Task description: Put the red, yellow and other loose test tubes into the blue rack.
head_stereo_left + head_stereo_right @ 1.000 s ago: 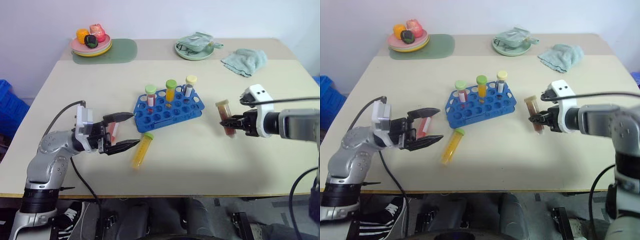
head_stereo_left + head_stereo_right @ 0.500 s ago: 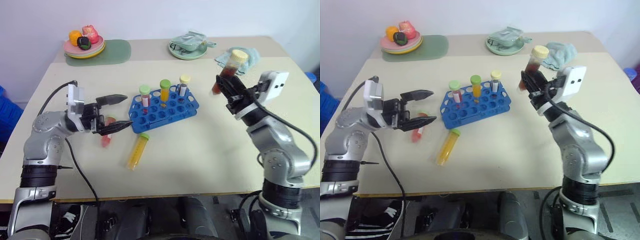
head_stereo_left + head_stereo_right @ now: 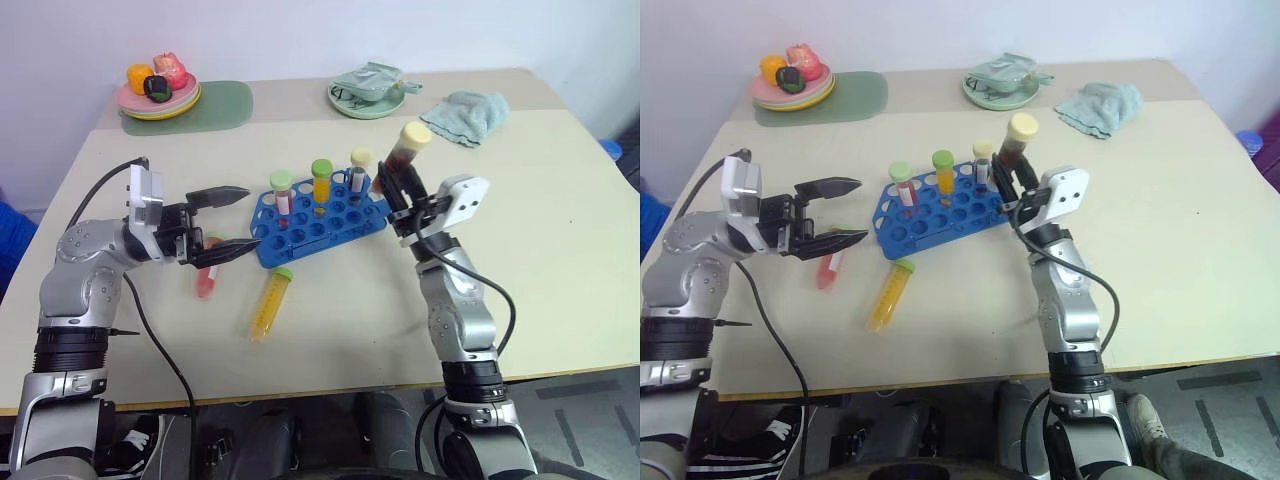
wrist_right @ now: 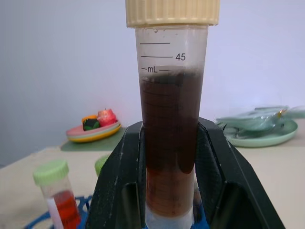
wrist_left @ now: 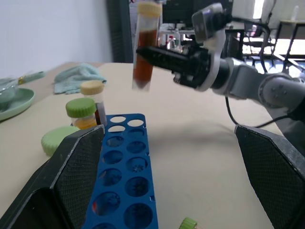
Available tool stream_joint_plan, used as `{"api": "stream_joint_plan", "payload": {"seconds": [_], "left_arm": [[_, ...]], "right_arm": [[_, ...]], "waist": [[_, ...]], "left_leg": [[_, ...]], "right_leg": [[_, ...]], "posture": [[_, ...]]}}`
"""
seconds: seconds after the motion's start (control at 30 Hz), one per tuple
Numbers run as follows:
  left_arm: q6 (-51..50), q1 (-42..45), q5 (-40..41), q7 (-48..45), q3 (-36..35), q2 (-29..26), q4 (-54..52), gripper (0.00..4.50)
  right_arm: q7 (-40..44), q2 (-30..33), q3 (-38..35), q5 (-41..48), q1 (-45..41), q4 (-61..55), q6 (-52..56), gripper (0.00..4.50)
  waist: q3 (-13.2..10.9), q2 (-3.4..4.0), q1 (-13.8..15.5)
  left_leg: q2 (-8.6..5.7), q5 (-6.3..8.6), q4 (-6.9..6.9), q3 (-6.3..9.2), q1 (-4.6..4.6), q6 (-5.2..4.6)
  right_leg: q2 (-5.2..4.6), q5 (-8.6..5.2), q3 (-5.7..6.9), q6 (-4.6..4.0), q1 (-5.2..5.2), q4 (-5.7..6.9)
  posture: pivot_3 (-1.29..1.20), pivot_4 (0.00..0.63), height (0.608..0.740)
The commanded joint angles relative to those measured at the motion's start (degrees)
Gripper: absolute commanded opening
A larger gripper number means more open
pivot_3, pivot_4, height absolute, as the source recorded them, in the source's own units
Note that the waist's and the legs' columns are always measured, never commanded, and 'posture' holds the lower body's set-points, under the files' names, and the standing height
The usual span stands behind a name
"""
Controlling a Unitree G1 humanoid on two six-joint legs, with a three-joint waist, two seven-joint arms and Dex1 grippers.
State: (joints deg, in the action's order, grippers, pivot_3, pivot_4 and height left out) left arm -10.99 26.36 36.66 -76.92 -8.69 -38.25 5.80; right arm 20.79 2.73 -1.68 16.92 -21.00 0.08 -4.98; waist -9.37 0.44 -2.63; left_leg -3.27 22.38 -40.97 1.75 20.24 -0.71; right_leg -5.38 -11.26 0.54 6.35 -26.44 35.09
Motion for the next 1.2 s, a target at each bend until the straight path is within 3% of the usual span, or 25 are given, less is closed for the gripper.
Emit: {"api": "stream_joint_plan", "payload": {"seconds": [0.03, 0.37, 0.73, 1.2], "left_arm": [[-0.38, -0.84, 0.47, 0.70, -1.83, -1.04, -2.81, 4.50], [-3.49, -1.66, 1.32, 3.68, -1.81, -1.12, -7.64, 4.50], [-6.01, -1.35, 1.98, 4.90, -1.94, -1.45, -9.56, 4.50], [-5.37, -2.22, 1.82, 3.87, -2.15, -1.44, -8.80, 4.50]], "right_arm": [[0.23, -1.07, 0.43, -1.30, -1.92, 2.31, -4.66, 0.79], [0.95, 1.27, 0.67, -5.23, -5.14, 12.29, -9.40, 0.79], [0.85, 4.36, 0.17, -6.63, -3.24, 12.79, -8.91, 0.79], [0.86, 3.82, 1.23, -7.56, -3.80, 14.06, -8.43, 0.79]], "waist": [[-0.01, 0.02, -0.04], [-0.01, 0.02, 0.01], [-0.02, 0.03, -0.01], [-0.02, 0.03, -0.01]], "left_leg": [[0.01, 0.00, 0.00, 0.00, -0.01, 0.00], [0.01, -0.01, -0.01, 0.02, -0.01, 0.02], [0.01, -0.01, -0.01, 0.02, 0.00, 0.02], [0.01, -0.01, -0.02, 0.02, 0.00, 0.02]], "right_leg": [[0.00, 0.00, 0.00, 0.00, 0.00, 0.00], [-0.01, 0.00, 0.00, 0.00, 0.01, 0.01], [-0.01, 0.00, 0.00, 0.00, 0.00, 0.00], [-0.01, 0.00, 0.00, 0.00, 0.01, 0.00]], "posture": [[0.00, 0.150, 0.740], [0.00, 0.150, 0.740], [0.00, 0.150, 0.740], [0.00, 0.150, 0.740]]}}
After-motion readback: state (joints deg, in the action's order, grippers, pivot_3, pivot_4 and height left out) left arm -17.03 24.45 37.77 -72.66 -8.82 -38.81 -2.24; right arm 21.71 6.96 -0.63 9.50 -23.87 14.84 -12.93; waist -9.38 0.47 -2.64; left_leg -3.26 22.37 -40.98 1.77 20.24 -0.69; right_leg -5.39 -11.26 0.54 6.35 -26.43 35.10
